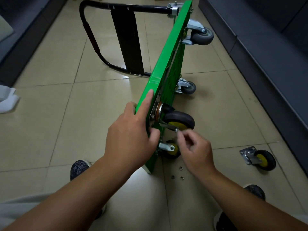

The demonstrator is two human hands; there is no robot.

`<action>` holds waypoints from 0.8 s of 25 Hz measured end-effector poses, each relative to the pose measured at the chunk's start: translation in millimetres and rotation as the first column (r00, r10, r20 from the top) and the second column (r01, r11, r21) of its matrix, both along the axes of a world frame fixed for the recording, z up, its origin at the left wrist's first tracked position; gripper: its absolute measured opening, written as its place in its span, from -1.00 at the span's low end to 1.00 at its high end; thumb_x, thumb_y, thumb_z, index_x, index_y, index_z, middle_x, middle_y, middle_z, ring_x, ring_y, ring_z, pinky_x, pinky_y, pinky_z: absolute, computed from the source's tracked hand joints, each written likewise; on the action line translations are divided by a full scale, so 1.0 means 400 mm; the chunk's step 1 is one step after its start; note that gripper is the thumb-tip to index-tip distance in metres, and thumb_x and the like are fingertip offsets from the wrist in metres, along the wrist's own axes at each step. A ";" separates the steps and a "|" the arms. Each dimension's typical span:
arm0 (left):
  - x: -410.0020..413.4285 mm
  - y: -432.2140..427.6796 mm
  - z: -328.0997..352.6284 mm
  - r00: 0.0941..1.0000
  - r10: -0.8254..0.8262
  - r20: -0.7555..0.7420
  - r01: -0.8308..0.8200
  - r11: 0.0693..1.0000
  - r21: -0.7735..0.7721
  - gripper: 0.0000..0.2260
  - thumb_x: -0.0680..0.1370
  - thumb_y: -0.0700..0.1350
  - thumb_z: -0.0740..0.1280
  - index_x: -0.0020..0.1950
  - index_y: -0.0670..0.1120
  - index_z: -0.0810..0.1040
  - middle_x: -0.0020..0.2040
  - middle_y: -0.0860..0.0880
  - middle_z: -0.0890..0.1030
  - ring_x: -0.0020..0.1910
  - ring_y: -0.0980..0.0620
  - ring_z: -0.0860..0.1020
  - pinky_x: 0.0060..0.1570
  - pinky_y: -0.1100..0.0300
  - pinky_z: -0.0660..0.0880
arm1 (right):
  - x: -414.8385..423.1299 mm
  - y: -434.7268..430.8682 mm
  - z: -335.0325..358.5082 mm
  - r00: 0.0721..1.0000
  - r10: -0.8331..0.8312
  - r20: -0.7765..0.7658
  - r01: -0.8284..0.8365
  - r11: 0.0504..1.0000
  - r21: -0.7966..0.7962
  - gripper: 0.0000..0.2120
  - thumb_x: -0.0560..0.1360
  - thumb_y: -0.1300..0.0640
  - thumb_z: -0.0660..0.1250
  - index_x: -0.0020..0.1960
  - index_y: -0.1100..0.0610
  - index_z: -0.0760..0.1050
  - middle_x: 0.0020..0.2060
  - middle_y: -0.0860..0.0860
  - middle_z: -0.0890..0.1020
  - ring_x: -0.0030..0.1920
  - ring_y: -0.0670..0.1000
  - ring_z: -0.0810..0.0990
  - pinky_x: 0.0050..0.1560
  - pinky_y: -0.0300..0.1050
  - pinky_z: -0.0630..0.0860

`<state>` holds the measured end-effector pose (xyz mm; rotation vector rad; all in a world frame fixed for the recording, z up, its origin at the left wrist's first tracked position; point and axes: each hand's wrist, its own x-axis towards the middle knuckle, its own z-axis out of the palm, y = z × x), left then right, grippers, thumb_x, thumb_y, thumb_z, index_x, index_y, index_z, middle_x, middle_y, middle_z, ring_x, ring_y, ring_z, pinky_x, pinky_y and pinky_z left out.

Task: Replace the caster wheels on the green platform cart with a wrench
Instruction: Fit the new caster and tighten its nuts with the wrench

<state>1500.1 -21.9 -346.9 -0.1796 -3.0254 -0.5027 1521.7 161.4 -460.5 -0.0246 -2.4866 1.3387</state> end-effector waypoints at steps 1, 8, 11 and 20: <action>0.002 0.000 0.001 1.000 -0.009 0.008 0.009 1.000 -0.010 -0.20 0.49 0.04 0.32 0.65 0.21 -0.03 0.05 -0.02 0.41 -0.25 -0.03 0.45 -0.32 0.11 0.45 | 0.020 0.035 -0.054 0.991 -0.060 0.121 0.053 0.997 0.061 -0.75 0.57 -0.07 0.27 -0.20 0.02 0.56 -0.41 -0.10 0.54 -0.37 -0.04 0.53 -0.34 -0.01 0.51; -0.004 -0.019 -0.003 0.998 -0.056 -0.011 0.055 0.991 -0.118 -0.19 0.45 0.07 0.30 0.66 0.12 0.03 0.06 -0.06 0.43 -0.32 -0.01 0.31 -0.36 0.16 0.25 | 0.001 0.219 -0.439 0.604 -0.183 0.775 -0.024 0.968 0.248 -0.42 0.51 -0.04 0.38 0.48 0.08 0.37 0.22 0.12 0.57 0.25 0.15 0.55 0.25 0.06 0.51; -0.009 -0.018 -0.008 0.998 -0.055 0.000 0.055 0.994 -0.098 -0.21 0.43 0.06 0.26 0.65 0.11 0.09 0.07 -0.04 0.46 -0.31 0.01 0.32 -0.36 0.17 0.22 | 0.008 0.216 -0.531 0.581 -0.101 0.807 -0.227 0.933 0.280 -0.36 0.51 -0.06 0.35 0.54 0.10 0.32 0.36 0.17 0.49 0.35 0.21 0.47 0.33 0.08 0.45; -0.007 -0.009 -0.003 0.999 -0.032 0.013 0.033 0.998 -0.053 -0.24 0.42 0.04 0.26 0.64 0.11 0.15 0.11 0.00 0.49 -0.26 0.00 0.43 -0.39 0.19 0.27 | 0.020 0.187 -0.618 0.626 -0.228 0.746 -0.323 0.795 0.514 -0.67 0.54 0.12 0.35 0.27 0.16 0.42 0.16 0.12 0.48 0.22 0.15 0.45 0.12 0.03 0.49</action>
